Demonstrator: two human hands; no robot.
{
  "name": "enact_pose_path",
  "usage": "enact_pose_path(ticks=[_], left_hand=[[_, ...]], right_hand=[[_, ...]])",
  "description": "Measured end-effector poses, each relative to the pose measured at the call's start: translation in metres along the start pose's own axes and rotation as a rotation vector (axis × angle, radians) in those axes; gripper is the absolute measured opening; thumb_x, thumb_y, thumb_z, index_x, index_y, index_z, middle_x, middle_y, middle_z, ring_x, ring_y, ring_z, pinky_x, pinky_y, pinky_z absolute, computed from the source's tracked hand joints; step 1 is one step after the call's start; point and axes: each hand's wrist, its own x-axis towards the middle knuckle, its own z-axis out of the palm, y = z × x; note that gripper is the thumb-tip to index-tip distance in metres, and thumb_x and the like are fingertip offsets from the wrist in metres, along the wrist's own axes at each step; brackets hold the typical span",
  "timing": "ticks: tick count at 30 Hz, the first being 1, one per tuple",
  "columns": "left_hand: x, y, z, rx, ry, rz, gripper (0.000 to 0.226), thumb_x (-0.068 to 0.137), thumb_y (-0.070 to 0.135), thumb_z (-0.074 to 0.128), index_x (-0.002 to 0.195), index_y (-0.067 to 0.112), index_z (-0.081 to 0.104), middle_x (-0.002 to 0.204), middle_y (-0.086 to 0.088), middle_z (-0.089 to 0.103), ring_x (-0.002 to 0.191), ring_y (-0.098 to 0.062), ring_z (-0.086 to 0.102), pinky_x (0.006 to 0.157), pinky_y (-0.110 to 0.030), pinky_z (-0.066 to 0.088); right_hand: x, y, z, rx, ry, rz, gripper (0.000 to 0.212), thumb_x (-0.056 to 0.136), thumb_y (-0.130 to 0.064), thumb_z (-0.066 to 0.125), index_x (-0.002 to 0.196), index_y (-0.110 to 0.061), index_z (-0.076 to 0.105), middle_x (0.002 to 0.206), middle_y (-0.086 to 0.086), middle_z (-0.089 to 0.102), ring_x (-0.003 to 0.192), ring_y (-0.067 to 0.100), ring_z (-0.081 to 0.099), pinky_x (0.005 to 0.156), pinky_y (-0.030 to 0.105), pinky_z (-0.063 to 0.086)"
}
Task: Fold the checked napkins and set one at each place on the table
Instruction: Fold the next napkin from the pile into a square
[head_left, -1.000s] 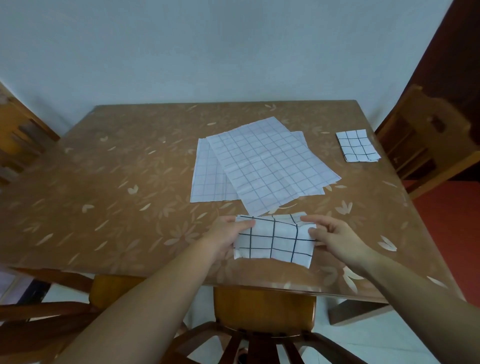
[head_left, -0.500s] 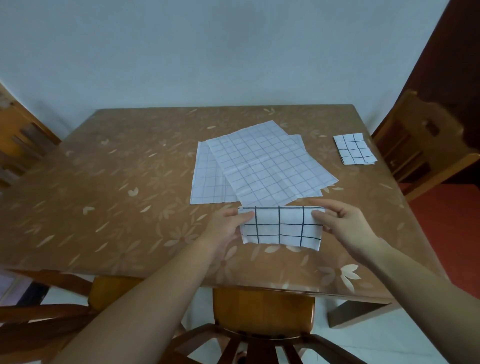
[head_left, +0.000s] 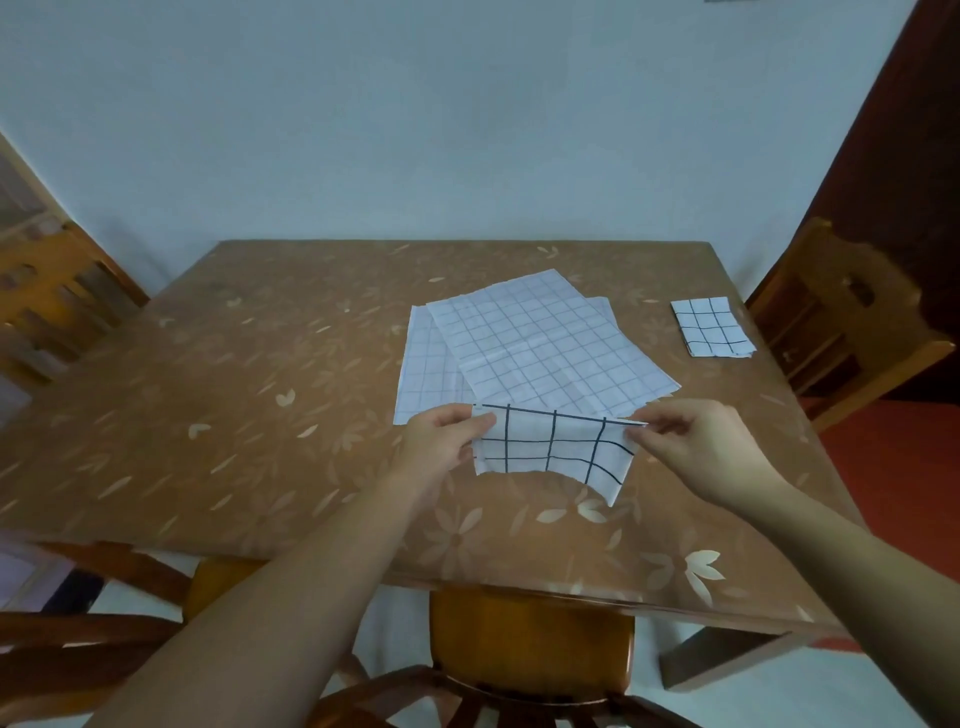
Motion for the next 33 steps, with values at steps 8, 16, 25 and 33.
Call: enact_pose_path(ticks=[8,16,25,33], left_hand=[[-0.027,0.009,0.015,0.614,0.006,0.276,0.041,0.072,0.046,0.081,0.109,0.039,0.064,0.113,0.022,0.055,0.102,0.003,0.054,0.081,-0.017,0.044],[-0.037,0.01,0.05,0.795,-0.176,0.414,0.042,0.084,0.057,0.064,0.069,0.018,0.06,0.051,0.006,0.042,0.048,-0.009,0.036,0.05,-0.027,0.032],[-0.039,0.014,0.041,0.693,-0.193,0.404,0.041,0.085,0.047,0.07,0.052,0.029,0.051,0.047,0.01,0.034,0.049,-0.011,0.034,0.053,-0.03,0.031],[-0.039,0.011,0.023,0.672,-0.152,0.305,0.033,0.084,0.049,0.068,0.063,0.025,0.064,0.041,0.012,0.036,0.041,-0.006,0.033,0.048,-0.017,0.027]], right_hand=[[0.0,-0.024,0.007,-0.093,-0.137,-0.183,0.007,0.087,-0.025,0.067,0.086,-0.026,0.074,0.088,-0.011,0.057,0.082,0.002,0.055,0.073,0.024,0.044],[-0.008,-0.046,0.014,0.13,-0.205,-0.148,0.017,0.089,-0.02,0.065,0.074,-0.023,0.071,0.075,-0.005,0.071,0.075,0.006,0.062,0.07,0.021,0.046],[-0.004,-0.029,0.017,0.362,-0.088,-0.006,0.014,0.09,-0.024,0.066,0.078,-0.022,0.073,0.076,0.01,0.069,0.069,0.021,0.06,0.073,0.032,0.048],[-0.009,-0.019,0.007,0.377,-0.214,0.105,0.042,0.092,-0.031,0.064,0.055,-0.016,0.052,0.05,-0.001,0.041,0.045,0.01,0.04,0.051,0.023,0.035]])
